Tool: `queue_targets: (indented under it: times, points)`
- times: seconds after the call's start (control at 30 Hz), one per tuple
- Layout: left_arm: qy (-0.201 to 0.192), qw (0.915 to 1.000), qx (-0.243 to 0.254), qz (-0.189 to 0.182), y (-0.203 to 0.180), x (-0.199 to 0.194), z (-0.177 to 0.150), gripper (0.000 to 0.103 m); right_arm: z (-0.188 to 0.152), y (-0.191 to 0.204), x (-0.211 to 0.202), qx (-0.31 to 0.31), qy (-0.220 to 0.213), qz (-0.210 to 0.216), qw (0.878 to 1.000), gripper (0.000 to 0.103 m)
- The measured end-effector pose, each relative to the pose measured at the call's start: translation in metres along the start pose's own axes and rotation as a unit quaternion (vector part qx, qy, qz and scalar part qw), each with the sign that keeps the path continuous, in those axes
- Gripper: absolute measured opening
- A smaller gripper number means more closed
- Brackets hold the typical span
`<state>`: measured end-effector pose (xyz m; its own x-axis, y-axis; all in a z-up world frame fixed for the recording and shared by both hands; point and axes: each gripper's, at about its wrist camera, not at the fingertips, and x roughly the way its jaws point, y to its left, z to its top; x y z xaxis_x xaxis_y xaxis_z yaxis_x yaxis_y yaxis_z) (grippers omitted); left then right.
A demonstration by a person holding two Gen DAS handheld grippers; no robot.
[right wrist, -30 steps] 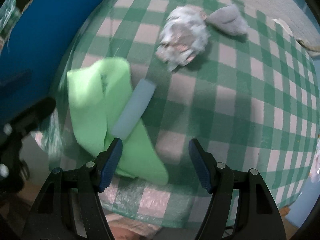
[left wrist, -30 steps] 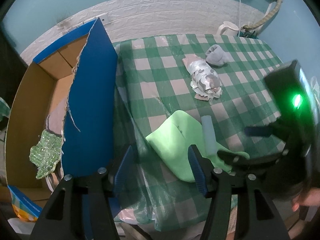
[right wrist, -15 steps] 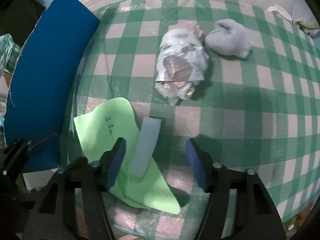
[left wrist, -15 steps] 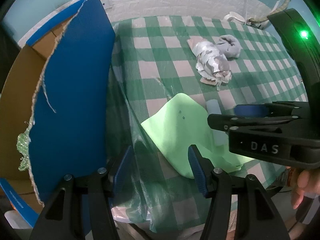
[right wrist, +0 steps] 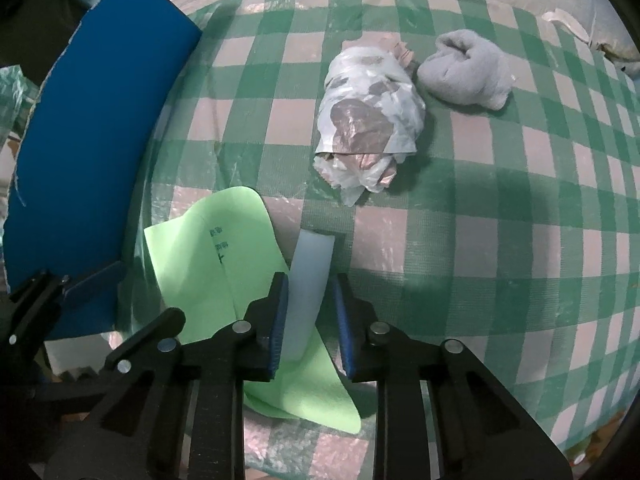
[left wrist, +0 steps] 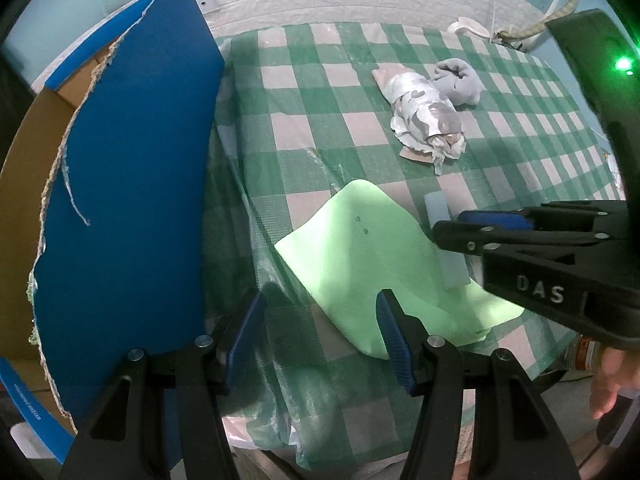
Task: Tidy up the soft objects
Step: 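Lower right tool onto the white foam tube and close on it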
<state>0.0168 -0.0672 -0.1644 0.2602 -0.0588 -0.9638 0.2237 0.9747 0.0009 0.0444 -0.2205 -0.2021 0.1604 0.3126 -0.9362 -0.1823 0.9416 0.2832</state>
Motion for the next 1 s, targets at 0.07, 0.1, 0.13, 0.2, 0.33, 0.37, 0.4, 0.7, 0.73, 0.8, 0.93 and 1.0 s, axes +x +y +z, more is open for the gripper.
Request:
queue_targets:
  times: [0.07, 0.1, 0.13, 0.2, 0.33, 0.37, 0.4, 0.7, 0.73, 0.8, 0.93, 1.0]
  points:
    - [0.001, 1.0, 0.0, 0.0, -0.001, 0.001, 0.001, 0.059, -0.001, -0.003, -0.005, -0.003, -0.004, -0.008, 1.0, 0.021]
    - [0.001, 1.0, 0.001, 0.0, -0.002, 0.001, 0.001, 0.059, -0.001, -0.003, -0.007, -0.006, -0.006, -0.013, 1.0, 0.021]
    - [0.001, 1.0, 0.002, -0.001, -0.003, 0.001, 0.001, 0.059, -0.001, -0.005, -0.009, -0.007, -0.007, -0.017, 1.0, 0.02]
    - [0.001, 1.0, 0.005, -0.001, -0.004, 0.0, 0.001, 0.059, -0.001, -0.01, -0.011, -0.001, -0.007, -0.017, 1.0, 0.019]
    - [0.001, 1.0, 0.01, 0.001, -0.007, 0.0, 0.0, 0.06, 0.0, -0.028, -0.016, 0.016, -0.011, -0.039, 0.999, 0.019]
    - [0.001, 1.0, 0.01, 0.001, -0.007, 0.0, 0.0, 0.06, 0.001, -0.034, -0.017, 0.02, -0.012, -0.046, 0.999, 0.019]
    - [0.002, 1.0, 0.01, 0.001, -0.008, 0.0, 0.0, 0.06, 0.001, -0.039, -0.018, 0.025, -0.014, -0.054, 0.998, 0.019]
    - [0.002, 0.9999, 0.017, 0.0, -0.014, 0.0, 0.001, 0.06, -0.006, -0.053, -0.042, 0.039, -0.031, -0.031, 0.998, 0.035]
    - [0.002, 0.9998, 0.018, 0.0, -0.014, 0.0, 0.001, 0.06, -0.005, -0.049, -0.043, 0.034, -0.03, -0.027, 0.999, 0.038]
    - [0.003, 0.9998, 0.019, 0.0, -0.015, 0.0, 0.001, 0.06, -0.005, -0.039, -0.042, 0.026, -0.027, -0.024, 0.999, 0.04]
    - [0.005, 0.9997, 0.023, 0.001, -0.015, 0.001, -0.001, 0.06, -0.006, -0.032, -0.029, 0.008, -0.018, -0.03, 0.999, 0.04]
    - [0.005, 0.9997, 0.025, 0.002, -0.016, 0.002, -0.002, 0.06, -0.006, -0.028, -0.024, 0.004, -0.014, -0.033, 0.999, 0.04]
